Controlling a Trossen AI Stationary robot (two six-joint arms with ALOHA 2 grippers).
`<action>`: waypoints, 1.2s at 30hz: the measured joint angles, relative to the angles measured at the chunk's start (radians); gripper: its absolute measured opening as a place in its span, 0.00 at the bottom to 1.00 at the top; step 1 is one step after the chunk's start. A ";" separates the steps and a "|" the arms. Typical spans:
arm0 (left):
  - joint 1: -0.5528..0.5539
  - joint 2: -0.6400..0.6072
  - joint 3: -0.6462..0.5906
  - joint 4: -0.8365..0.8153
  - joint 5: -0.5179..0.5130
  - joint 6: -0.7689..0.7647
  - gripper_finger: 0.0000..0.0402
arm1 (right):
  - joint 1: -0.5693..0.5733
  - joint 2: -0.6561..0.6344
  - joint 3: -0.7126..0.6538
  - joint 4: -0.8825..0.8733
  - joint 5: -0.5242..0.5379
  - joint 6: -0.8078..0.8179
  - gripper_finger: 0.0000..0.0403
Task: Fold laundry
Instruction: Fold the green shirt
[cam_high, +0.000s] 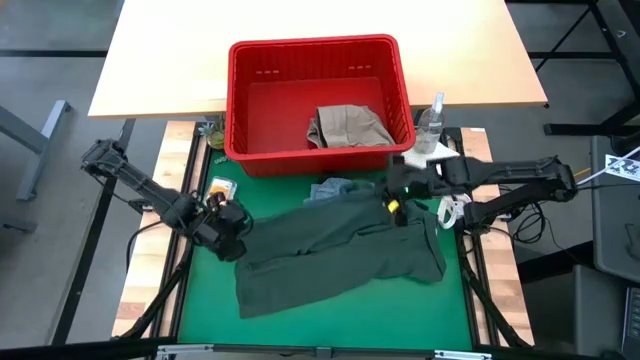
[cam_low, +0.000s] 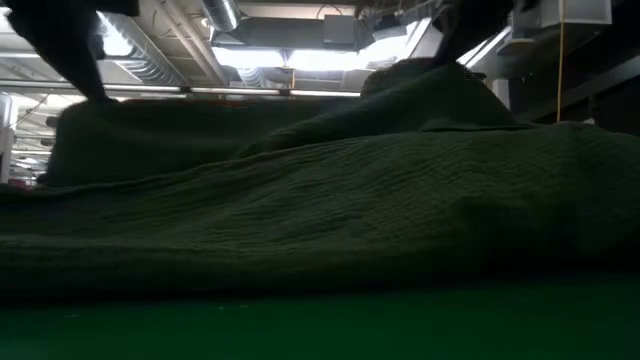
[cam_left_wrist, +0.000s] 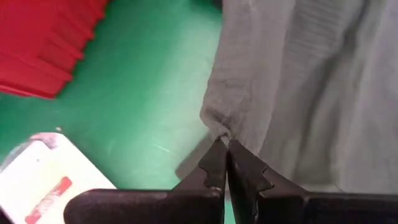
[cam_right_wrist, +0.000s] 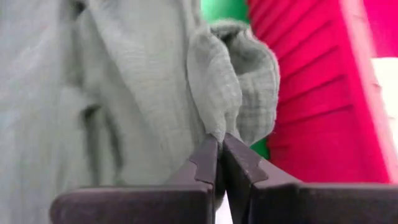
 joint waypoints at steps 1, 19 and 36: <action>-0.024 0.000 0.000 0.000 0.000 -0.014 0.00 | 0.027 0.000 0.000 -0.019 0.015 0.000 0.04; -0.322 0.205 0.001 0.333 0.046 -0.208 0.00 | 0.492 0.011 -0.014 -0.125 0.197 0.200 0.04; -0.348 0.338 0.001 0.434 0.148 -0.213 0.00 | 0.703 0.156 -0.097 -0.075 0.167 0.380 0.04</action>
